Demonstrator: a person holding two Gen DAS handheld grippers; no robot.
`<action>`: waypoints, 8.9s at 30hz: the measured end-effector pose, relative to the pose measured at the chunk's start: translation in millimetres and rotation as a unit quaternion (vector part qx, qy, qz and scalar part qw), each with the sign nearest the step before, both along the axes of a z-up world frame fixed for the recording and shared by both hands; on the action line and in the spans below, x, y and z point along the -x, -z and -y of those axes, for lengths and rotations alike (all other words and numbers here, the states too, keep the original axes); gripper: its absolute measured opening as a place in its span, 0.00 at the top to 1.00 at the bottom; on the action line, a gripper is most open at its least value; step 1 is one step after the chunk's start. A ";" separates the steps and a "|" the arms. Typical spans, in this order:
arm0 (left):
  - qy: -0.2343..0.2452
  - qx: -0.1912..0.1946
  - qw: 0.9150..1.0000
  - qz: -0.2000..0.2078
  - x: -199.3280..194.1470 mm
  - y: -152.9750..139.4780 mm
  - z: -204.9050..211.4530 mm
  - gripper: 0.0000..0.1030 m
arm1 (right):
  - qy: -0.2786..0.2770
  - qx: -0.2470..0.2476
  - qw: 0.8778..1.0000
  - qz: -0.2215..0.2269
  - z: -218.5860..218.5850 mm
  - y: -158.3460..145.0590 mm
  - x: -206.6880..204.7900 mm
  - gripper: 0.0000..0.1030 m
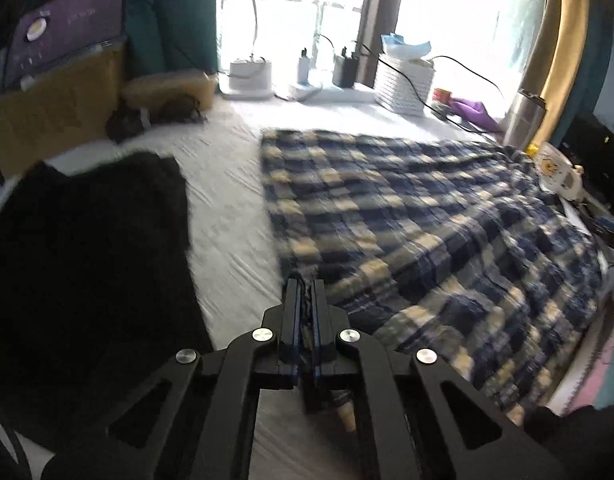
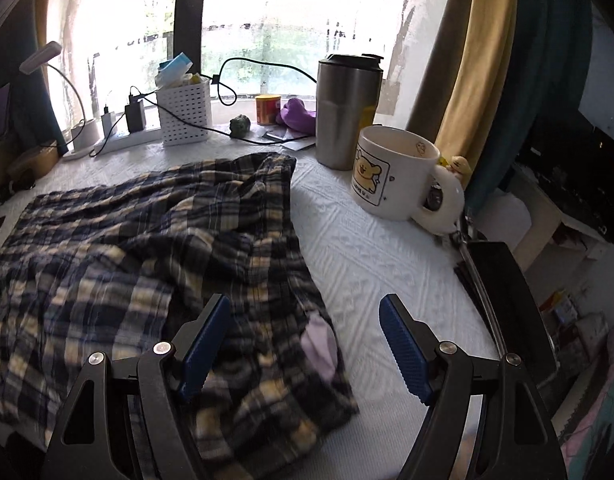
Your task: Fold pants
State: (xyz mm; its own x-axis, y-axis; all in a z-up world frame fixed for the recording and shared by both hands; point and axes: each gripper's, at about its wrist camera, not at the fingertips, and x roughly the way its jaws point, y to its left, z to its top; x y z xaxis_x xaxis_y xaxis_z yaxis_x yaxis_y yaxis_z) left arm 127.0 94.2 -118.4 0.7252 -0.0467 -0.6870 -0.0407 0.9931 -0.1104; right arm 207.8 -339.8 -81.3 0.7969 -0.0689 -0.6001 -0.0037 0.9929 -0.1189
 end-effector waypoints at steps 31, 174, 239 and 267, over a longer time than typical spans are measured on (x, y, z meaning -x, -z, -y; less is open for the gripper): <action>0.023 0.010 1.000 0.011 30.9 -15.5 32.7 0.55 | 0.017 -0.068 0.997 -0.008 61.2 30.5 12.8 0.53; 0.117 -0.024 0.982 0.146 82.1 -67.6 61.8 0.98 | -0.151 -0.017 0.984 0.096 -19.1 -68.3 42.0 0.88; 0.039 -0.025 0.999 0.025 -184.6 -26.3 -3.5 0.93 | -0.067 -0.064 0.995 0.030 -54.1 -16.9 -212.3 0.88; -0.056 0.034 0.997 0.036 -69.9 -32.9 -39.6 0.32 | -0.033 -0.012 0.997 0.064 -50.9 -48.2 -116.0 0.00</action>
State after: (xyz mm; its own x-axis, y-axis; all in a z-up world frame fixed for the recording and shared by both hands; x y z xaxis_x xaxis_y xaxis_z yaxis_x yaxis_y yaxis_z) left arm 196.9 133.8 -85.5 0.7756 -0.0080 -0.6312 -0.1405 0.9727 -0.1848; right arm 323.8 -289.0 -33.1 0.8698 -0.0001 -0.4934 -0.0555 0.9936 -0.0980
